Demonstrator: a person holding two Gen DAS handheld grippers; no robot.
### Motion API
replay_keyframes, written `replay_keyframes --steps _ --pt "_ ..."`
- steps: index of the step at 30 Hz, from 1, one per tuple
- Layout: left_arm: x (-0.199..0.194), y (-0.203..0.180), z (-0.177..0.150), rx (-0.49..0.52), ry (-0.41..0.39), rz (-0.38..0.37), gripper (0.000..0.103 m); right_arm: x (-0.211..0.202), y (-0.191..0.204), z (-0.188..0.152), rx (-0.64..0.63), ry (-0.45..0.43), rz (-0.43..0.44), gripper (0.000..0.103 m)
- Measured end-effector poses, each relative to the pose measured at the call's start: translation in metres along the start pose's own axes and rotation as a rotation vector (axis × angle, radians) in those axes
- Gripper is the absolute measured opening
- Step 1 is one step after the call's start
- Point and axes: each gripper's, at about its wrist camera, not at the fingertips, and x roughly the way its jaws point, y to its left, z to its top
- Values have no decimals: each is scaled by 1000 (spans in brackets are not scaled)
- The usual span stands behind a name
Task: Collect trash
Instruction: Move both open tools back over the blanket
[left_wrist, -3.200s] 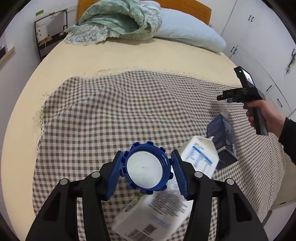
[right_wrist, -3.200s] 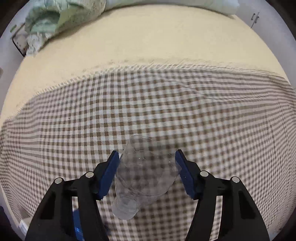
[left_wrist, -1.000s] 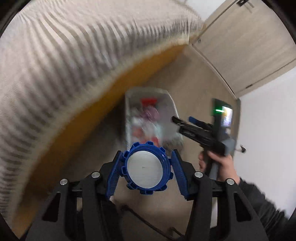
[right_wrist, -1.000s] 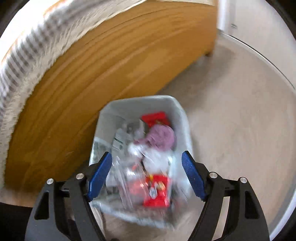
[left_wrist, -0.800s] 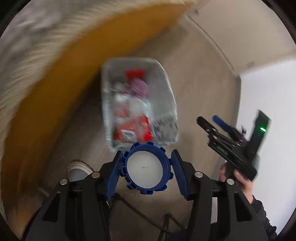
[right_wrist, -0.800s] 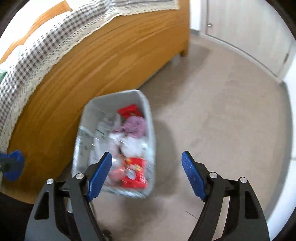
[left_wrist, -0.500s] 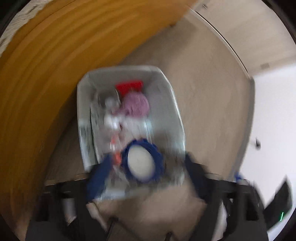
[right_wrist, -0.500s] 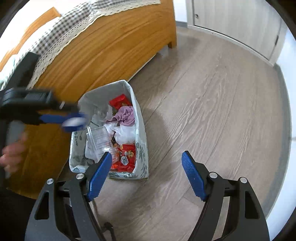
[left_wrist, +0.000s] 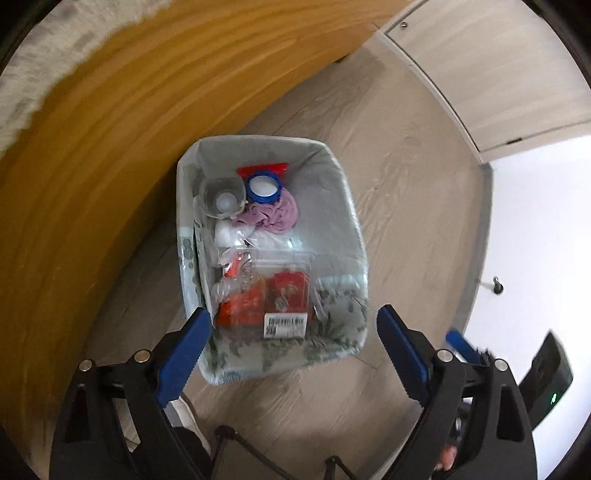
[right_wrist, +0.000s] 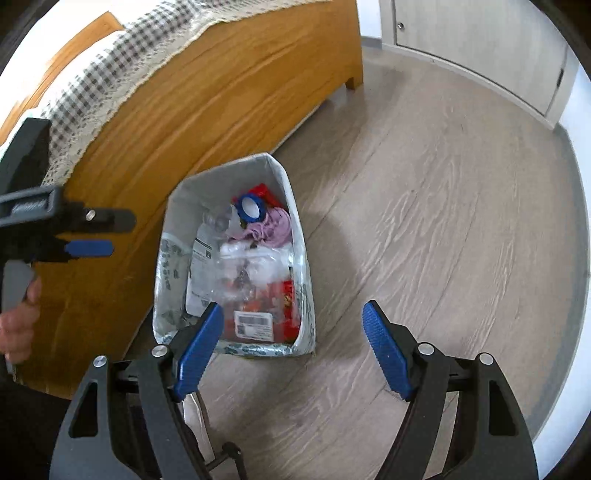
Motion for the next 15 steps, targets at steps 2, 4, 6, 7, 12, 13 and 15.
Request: replay_keyframes --steps 2,4,6,7,12,13,15 --pt "-16 -3 -10 24 -31 -7 88 -6 5 5 -12 2 -11 74" --pt "-31 -3 -20 27 -58 -2 88 -16 10 9 -19 -6 -19 74" --pt "-52 -3 -31 14 -109 1 88 -27 14 12 -21 -24 -15 74" --pt "-64 -2 -37 9 -137 0 88 -34 18 13 -28 -38 -11 74" --pt "-147 12 -71 -65 -378 55 88 -74 41 22 -89 -107 -25 74" --pt "-164 15 -79 -69 -423 57 88 -80 47 26 -101 -119 -28 74" --pt "-205 27 -99 -80 -529 70 88 -97 63 32 -129 -153 -22 74"
